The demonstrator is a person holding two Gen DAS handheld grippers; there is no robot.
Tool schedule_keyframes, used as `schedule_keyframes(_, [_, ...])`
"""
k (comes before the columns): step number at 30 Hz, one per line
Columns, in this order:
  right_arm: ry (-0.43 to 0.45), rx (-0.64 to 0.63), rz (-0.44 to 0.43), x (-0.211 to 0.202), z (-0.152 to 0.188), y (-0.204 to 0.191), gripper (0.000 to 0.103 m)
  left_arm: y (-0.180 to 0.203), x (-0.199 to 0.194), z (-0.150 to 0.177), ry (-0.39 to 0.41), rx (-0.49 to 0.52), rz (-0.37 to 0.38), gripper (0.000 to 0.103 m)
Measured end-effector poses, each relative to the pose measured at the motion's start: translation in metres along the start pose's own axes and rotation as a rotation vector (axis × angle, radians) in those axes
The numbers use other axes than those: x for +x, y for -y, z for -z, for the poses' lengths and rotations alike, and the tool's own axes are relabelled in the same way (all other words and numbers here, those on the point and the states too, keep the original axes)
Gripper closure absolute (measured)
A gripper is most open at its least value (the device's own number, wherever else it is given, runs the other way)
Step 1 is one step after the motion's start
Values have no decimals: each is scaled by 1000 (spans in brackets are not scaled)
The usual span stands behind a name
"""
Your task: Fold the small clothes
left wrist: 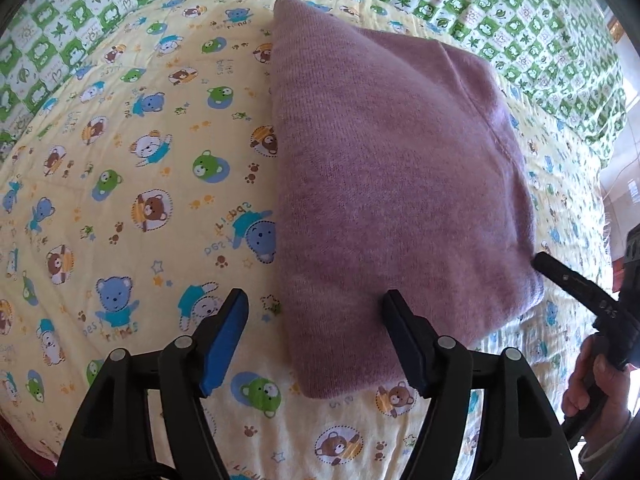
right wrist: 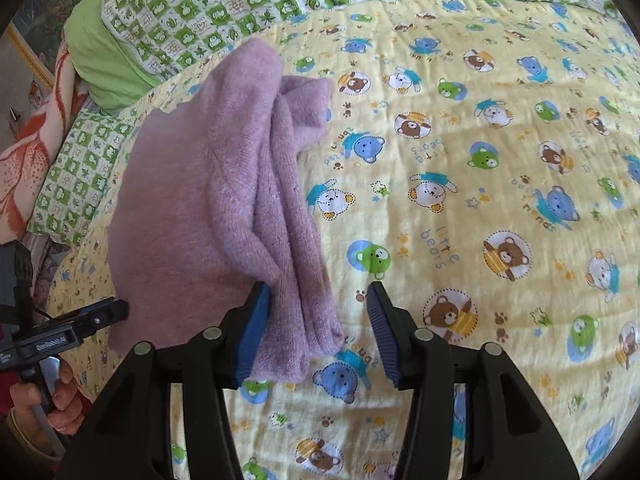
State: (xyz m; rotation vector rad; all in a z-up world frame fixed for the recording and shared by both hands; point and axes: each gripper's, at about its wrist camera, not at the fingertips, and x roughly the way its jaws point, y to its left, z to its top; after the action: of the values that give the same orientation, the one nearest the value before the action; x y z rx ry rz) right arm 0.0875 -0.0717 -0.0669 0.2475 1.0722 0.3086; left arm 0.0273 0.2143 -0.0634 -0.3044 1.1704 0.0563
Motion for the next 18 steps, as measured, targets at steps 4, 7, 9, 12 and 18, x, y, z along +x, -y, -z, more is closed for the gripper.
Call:
schedule_keyframes(4, [25,28,-18,-14,8,0,45,-1,-10,6,15,-17,-46,26])
schedule_keyframes(7, [41,33,-31,-23,12,-1,42,2,-18,12,29,-21,-77,26])
schedule_keyframes(9, [42,31,-37,-27,14,-3,41,5,-21,17,33,-21,-91,25])
schedule_keyframes(12, [44,21,-47,-33,16,-5,40,8,-25,25,32,-20,-114,25])
schedule_keyframes(18, [37,-32,-59,-42,21,-10,37,18,-28,35,35,-13,-155,25])
